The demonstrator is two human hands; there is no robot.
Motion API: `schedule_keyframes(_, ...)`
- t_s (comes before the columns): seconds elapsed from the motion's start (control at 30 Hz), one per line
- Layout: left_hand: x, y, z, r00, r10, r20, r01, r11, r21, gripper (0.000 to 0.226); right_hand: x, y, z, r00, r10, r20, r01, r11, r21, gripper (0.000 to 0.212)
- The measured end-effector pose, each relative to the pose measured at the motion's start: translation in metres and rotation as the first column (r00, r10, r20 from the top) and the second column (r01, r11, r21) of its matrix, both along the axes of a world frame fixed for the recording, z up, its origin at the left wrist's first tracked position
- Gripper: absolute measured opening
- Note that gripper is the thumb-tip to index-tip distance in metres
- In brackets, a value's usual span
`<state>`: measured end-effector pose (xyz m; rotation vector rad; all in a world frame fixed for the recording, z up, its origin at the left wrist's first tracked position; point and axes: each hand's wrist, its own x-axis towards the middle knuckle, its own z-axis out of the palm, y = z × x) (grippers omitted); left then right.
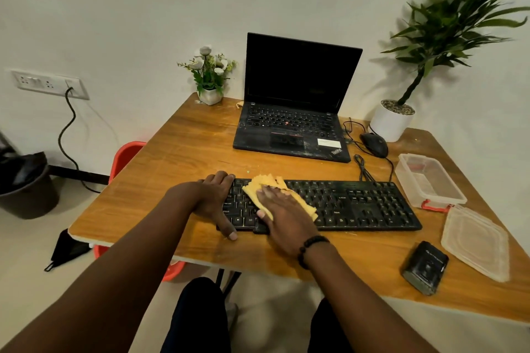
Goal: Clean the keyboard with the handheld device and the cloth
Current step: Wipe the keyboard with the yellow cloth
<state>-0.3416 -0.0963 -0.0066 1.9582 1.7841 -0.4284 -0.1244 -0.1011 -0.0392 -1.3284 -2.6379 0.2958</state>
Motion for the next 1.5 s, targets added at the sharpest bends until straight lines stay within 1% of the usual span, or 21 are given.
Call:
schedule_keyframes(0.13,0.0,-0.002,-0.002,0.998,0.023,0.061,-0.025,0.999,0.033,0.152,0.014,0.019,0.006,0.95,-0.308,-0.053,0.308,0.951,-0.024,0.05)
schedule_keyframes(0.27,-0.001,-0.005,-0.009,0.993,0.007,0.114,-0.015,0.998,0.063,0.157,-0.018,-0.032,-0.004,0.992,0.05,-0.112,-0.06,0.995,-0.085,0.053)
schedule_keyframes(0.3,-0.003,-0.007,-0.011,0.991,0.009,0.131,-0.017,0.998,0.058,0.161,-0.016,-0.032,-0.001,0.986,0.059,-0.155,-0.075,0.992,-0.099,0.051)
schedule_keyframes(0.37,-0.007,-0.012,-0.018,0.978,0.037,0.207,-0.052,0.996,0.066,0.163,-0.01,-0.017,0.006,0.943,-0.153,-0.296,0.107,0.98,-0.167,0.047)
schedule_keyframes(0.43,-0.011,-0.016,-0.027,0.947,0.059,0.317,-0.093,0.991,0.094,0.158,-0.001,-0.007,0.008,0.802,-0.427,-0.418,0.394,0.904,-0.166,0.045)
schedule_keyframes(0.5,-0.014,-0.019,-0.034,0.92,0.056,0.387,-0.111,0.987,0.12,0.157,-0.004,-0.015,0.005,0.725,-0.529,-0.441,0.519,0.841,-0.154,0.046)
schedule_keyframes(0.53,-0.015,-0.019,-0.035,0.915,0.053,0.4,-0.116,0.984,0.135,0.156,-0.01,-0.025,-0.001,0.78,-0.478,-0.404,0.477,0.872,-0.111,0.047)
schedule_keyframes(0.6,-0.015,-0.019,-0.037,0.916,0.043,0.399,-0.116,0.98,0.162,0.156,-0.021,-0.047,-0.017,0.93,-0.222,-0.294,0.234,0.972,0.008,0.055)
schedule_keyframes(0.7,-0.016,-0.019,-0.038,0.92,0.032,0.39,-0.112,0.976,0.186,0.154,-0.013,-0.054,-0.024,0.985,0.009,-0.174,0.001,0.998,0.055,0.057)
schedule_keyframes(0.77,-0.017,-0.019,-0.038,0.918,0.032,0.396,-0.111,0.978,0.178,0.153,0.008,-0.041,-0.024,0.991,-0.016,-0.132,0.029,0.995,0.092,0.053)
schedule_keyframes(0.87,-0.016,-0.021,-0.04,0.914,0.038,0.403,-0.119,0.977,0.177,0.162,0.017,-0.036,-0.019,0.93,-0.308,-0.201,0.324,0.944,0.055,0.051)
schedule_keyframes(0.9,-0.015,-0.021,-0.042,0.913,0.036,0.406,-0.122,0.974,0.189,0.164,0.008,-0.041,-0.019,0.936,-0.285,-0.209,0.299,0.953,0.041,0.052)
schedule_keyframes(1.0,-0.016,-0.02,-0.045,0.912,0.029,0.41,-0.123,0.971,0.205,0.162,-0.013,-0.063,-0.027,0.991,0.044,-0.125,-0.03,0.993,0.112,0.054)
schedule_keyframes(1.03,-0.016,-0.021,-0.044,0.911,0.028,0.412,-0.122,0.971,0.203,0.161,-0.007,-0.061,-0.026,0.993,0.077,-0.093,-0.065,0.99,0.124,0.054)
schedule_keyframes(1.07,-0.016,-0.022,-0.044,0.908,0.03,0.418,-0.124,0.972,0.2,0.16,0.0,-0.053,-0.024,0.996,0.031,-0.08,-0.022,0.993,0.114,0.055)
schedule_keyframes(1.17,-0.015,-0.023,-0.042,0.905,0.044,0.422,-0.135,0.973,0.187,0.162,0.015,-0.04,-0.023,0.931,-0.338,-0.141,0.351,0.933,0.078,0.054)
schedule_keyframes(1.2,-0.014,-0.022,-0.042,0.909,0.044,0.415,-0.133,0.973,0.189,0.163,0.009,-0.045,-0.023,0.924,-0.348,-0.157,0.361,0.93,0.066,0.054)
schedule_keyframes(1.33,-0.012,-0.02,-0.04,0.926,0.027,0.377,-0.103,0.978,0.184,0.161,-0.013,-0.071,-0.022,0.988,0.021,-0.15,-0.014,0.999,0.049,0.053)
schedule_keyframes(1.37,-0.013,-0.02,-0.039,0.921,0.032,0.387,-0.1,0.983,0.155,0.161,-0.009,-0.065,-0.019,0.981,0.007,-0.193,-0.007,1.0,0.005,0.052)
schedule_keyframes(1.43,-0.021,-0.022,-0.032,0.907,0.043,0.42,-0.081,0.994,0.072,0.159,-0.006,-0.045,-0.012,0.906,-0.226,-0.359,0.181,0.971,-0.155,0.05)
schedule_keyframes(1.5,-0.028,-0.026,-0.027,0.894,0.055,0.445,-0.071,0.997,0.021,0.16,-0.007,-0.029,-0.006,0.691,-0.532,-0.489,0.434,0.846,-0.308,0.048)
